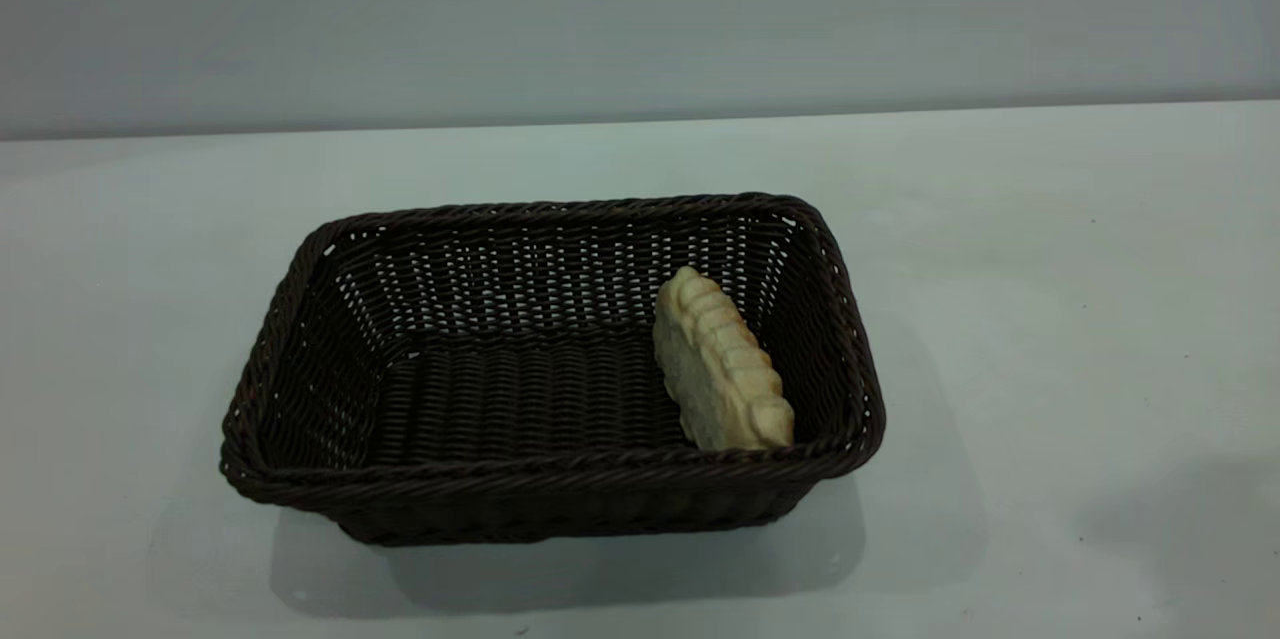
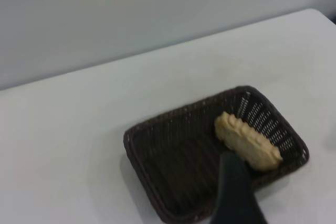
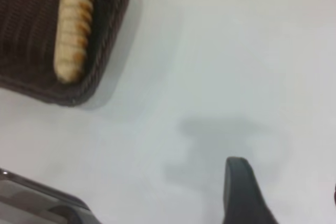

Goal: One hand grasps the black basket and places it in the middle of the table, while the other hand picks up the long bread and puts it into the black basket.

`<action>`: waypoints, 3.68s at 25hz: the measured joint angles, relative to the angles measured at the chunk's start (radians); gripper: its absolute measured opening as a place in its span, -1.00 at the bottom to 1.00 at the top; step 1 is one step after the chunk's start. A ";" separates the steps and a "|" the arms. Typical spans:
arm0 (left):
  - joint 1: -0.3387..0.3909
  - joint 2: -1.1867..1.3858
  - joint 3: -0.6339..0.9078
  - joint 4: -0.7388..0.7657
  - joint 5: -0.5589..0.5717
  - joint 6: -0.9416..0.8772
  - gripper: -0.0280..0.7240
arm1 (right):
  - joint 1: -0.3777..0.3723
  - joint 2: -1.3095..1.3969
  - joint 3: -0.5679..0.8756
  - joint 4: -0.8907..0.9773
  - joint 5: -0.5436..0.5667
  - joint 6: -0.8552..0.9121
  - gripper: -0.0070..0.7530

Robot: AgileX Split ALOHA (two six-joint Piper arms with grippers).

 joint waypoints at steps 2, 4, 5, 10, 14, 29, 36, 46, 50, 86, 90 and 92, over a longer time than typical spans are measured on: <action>0.000 -0.026 0.000 0.000 0.049 -0.001 0.49 | -0.001 -0.086 0.050 -0.010 0.012 0.014 0.07; 0.000 -0.051 0.000 0.000 0.098 -0.001 0.49 | -0.001 -0.182 0.102 -0.011 0.021 0.024 0.07; 0.000 -0.061 0.000 0.002 0.126 -0.002 0.49 | -0.001 -0.238 0.132 -0.011 0.024 0.029 0.07; 0.000 -0.107 0.029 0.070 0.234 -0.035 0.49 | -0.001 -0.516 0.266 -0.011 0.065 0.043 0.07; 0.000 -0.166 0.131 0.139 0.234 -0.105 0.49 | -0.001 -0.696 0.366 -0.011 0.069 0.071 0.07; 0.000 -0.304 0.389 0.237 0.234 -0.136 0.49 | -0.001 -0.952 0.623 -0.068 0.038 0.132 0.07; 0.000 -0.308 0.462 0.240 0.187 -0.137 0.49 | -0.001 -0.962 0.633 -0.084 0.042 0.155 0.07; 0.000 -0.308 0.509 0.288 0.199 -0.134 0.49 | -0.001 -0.962 0.635 -0.084 0.045 0.176 0.07; 0.000 -0.308 0.509 0.288 0.199 -0.134 0.49 | -0.001 -0.962 0.636 -0.084 0.046 0.177 0.07; 0.231 -0.541 0.509 0.288 0.212 -0.135 0.49 | -0.128 -1.041 0.637 -0.083 0.052 0.177 0.07; 0.231 -0.542 0.509 0.288 0.212 -0.135 0.49 | -0.128 -1.041 0.637 -0.083 0.052 0.177 0.07; 0.231 -0.542 0.509 0.288 0.212 -0.135 0.49 | -0.128 -1.041 0.637 -0.083 0.053 0.177 0.07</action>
